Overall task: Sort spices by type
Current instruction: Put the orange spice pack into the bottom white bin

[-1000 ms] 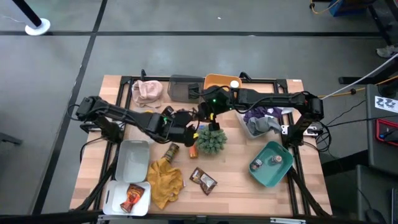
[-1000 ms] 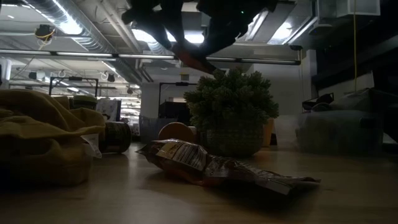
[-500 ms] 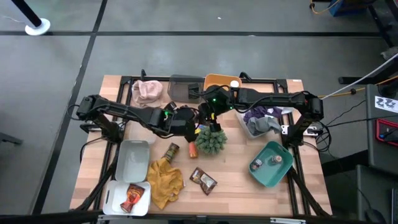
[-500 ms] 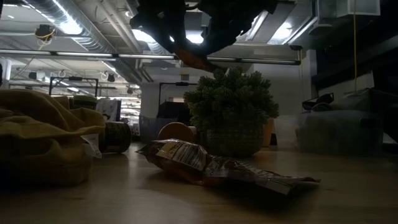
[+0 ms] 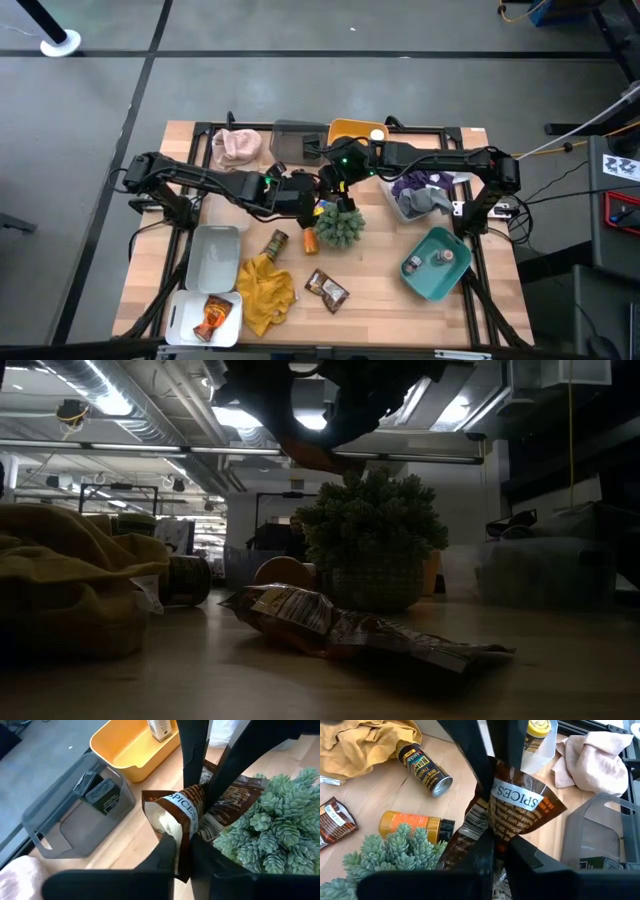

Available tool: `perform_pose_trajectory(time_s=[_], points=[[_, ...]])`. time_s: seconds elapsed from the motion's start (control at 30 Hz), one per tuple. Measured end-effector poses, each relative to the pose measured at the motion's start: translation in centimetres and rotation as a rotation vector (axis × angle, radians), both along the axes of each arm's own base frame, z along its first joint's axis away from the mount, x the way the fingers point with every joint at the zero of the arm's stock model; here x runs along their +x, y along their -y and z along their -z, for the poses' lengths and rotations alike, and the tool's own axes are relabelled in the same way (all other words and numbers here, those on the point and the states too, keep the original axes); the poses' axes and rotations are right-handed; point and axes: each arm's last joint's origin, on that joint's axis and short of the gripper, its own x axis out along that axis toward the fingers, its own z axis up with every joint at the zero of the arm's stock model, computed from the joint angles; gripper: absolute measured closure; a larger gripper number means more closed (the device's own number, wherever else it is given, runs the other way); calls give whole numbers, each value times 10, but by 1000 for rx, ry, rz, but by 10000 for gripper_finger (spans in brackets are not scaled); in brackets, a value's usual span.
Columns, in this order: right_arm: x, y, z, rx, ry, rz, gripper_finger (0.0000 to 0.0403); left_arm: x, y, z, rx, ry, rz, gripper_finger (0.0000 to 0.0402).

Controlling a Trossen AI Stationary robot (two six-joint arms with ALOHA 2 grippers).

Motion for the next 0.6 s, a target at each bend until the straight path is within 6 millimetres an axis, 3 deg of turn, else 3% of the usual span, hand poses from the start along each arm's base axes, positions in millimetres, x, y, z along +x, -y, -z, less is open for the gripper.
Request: perform_pose_trajectory(time_s=[0.43,0.6], points=[[-2,0,3,10,-44,38,367,1,2,1,-33,-47,100,393],[-3,0,5,15,-68,41,331,0,3,2,-77,-71,136,395]])
